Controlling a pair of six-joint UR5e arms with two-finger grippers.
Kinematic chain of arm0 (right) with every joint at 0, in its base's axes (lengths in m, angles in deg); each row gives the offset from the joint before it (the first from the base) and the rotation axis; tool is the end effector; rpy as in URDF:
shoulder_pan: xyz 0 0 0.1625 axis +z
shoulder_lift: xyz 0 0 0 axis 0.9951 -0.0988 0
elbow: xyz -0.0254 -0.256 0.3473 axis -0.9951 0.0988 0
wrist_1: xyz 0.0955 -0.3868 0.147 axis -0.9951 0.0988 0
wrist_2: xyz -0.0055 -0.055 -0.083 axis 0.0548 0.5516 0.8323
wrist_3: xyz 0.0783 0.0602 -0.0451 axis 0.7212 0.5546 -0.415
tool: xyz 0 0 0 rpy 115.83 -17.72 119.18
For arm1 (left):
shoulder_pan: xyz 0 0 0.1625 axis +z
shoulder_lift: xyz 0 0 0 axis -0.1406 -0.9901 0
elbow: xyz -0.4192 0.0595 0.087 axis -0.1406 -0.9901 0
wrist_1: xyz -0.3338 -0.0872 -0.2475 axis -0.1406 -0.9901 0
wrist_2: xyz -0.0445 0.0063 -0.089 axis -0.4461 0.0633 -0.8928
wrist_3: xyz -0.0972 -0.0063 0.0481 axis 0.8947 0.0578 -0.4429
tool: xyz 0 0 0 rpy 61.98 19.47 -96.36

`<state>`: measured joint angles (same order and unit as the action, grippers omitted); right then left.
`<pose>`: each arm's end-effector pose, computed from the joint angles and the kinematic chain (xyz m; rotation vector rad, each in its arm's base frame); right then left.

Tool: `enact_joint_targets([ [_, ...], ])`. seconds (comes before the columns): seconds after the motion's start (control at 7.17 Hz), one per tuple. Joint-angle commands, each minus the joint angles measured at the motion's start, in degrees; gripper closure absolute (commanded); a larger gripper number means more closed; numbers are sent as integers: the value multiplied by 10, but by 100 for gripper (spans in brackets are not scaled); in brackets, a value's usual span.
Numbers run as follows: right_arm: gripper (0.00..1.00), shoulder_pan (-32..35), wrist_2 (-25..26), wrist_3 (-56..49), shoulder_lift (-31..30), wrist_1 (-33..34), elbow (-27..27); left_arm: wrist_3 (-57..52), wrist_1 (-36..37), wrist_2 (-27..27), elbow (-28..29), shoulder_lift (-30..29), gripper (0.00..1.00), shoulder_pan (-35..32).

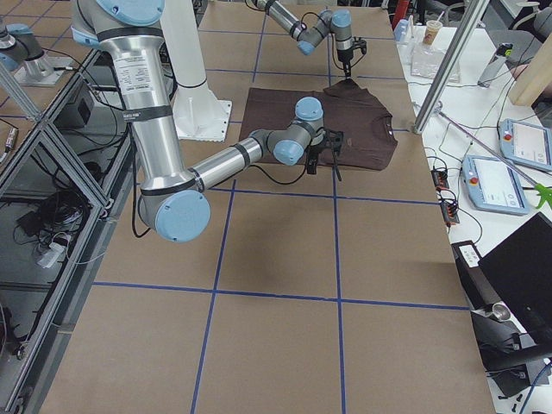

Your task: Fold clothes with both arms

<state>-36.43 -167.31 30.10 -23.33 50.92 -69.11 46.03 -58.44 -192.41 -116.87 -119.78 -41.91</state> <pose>-0.3439 -0.5013 0.3986 0.0693 -0.9907 0.2772 0.4496 -0.6771 0.3403 0.2674 0.9299 -0.1815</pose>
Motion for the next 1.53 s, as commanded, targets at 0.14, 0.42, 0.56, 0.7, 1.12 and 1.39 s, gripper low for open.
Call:
enact_joint_targets([
  [0.14,0,-1,0,1,2,0,0,82,5,-9,-1,-40,100,22],
  [0.42,0,-2,0,0,5,0,2,132,4,-1,2,-36,100,37],
  [0.56,0,-4,0,-1,7,0,6,132,3,28,4,-34,100,39],
  [0.7,0,-4,0,0,8,0,7,134,1,34,8,-33,100,52],
  [1.12,0,-8,1,1,10,0,6,141,0,42,2,-33,7,59],
  [1.39,0,-31,5,28,25,3,-13,181,7,40,-74,-7,6,77],
])
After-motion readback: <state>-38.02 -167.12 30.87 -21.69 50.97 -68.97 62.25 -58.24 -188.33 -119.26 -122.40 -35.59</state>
